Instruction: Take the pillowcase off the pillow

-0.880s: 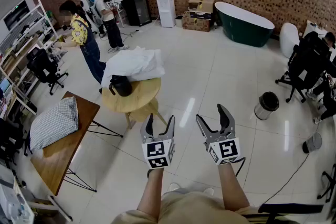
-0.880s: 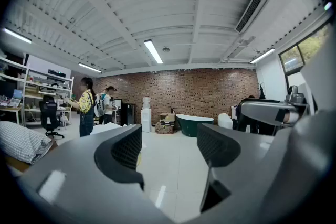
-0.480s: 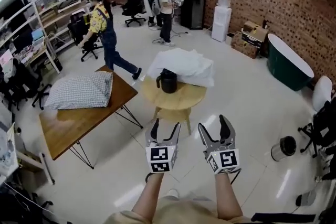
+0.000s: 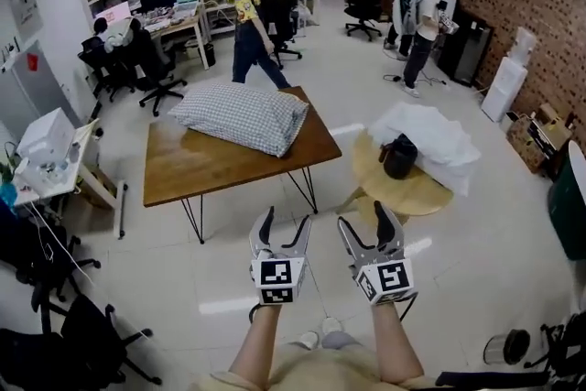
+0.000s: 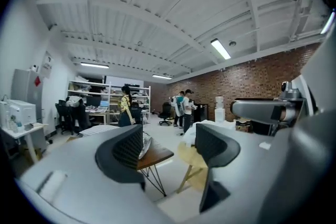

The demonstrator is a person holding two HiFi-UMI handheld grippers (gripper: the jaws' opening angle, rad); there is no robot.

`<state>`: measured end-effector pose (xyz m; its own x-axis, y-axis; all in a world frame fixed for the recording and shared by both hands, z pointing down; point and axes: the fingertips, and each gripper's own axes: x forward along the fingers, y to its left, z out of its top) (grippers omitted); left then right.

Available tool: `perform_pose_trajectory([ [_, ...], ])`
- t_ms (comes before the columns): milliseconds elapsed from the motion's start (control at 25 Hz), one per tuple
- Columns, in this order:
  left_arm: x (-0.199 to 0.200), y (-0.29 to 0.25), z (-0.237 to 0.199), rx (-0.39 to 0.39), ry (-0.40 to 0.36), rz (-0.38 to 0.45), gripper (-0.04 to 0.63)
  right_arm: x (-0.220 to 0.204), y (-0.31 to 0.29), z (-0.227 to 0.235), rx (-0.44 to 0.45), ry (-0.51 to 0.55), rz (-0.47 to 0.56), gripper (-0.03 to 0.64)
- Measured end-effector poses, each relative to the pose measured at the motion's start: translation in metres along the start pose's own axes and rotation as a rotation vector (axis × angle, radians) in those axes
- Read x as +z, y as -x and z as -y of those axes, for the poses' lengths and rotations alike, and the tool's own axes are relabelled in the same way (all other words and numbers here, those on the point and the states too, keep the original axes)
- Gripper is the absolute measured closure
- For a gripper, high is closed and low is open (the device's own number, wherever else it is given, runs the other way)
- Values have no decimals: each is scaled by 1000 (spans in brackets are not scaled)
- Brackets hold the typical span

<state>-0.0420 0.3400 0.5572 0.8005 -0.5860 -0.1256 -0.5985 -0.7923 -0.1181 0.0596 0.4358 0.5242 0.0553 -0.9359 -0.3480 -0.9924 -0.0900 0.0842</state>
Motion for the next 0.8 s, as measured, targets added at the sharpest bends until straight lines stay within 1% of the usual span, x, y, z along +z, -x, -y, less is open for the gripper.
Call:
perform_pose_trajectory([
  [160, -3, -16, 12, 130, -12, -28, 276, -8, -17, 28, 136, -56, 13, 273],
  [280, 8, -28, 21, 210, -39, -16, 288, -8, -30, 44, 227, -94, 29, 273],
  [400, 13, -38, 30, 282, -48, -12, 292, -3, -35, 61, 288, -116, 47, 273],
  [520, 11, -58, 46, 322, -61, -41, 308, 1, -43, 93, 319, -135, 58, 273],
  [640, 13, -76, 63, 352, -81, -66, 308, 1, -49, 120, 359, -159, 59, 273],
  [800, 6, -85, 85, 373, -134, -88, 308, -29, -49, 143, 392, -226, 39, 273],
])
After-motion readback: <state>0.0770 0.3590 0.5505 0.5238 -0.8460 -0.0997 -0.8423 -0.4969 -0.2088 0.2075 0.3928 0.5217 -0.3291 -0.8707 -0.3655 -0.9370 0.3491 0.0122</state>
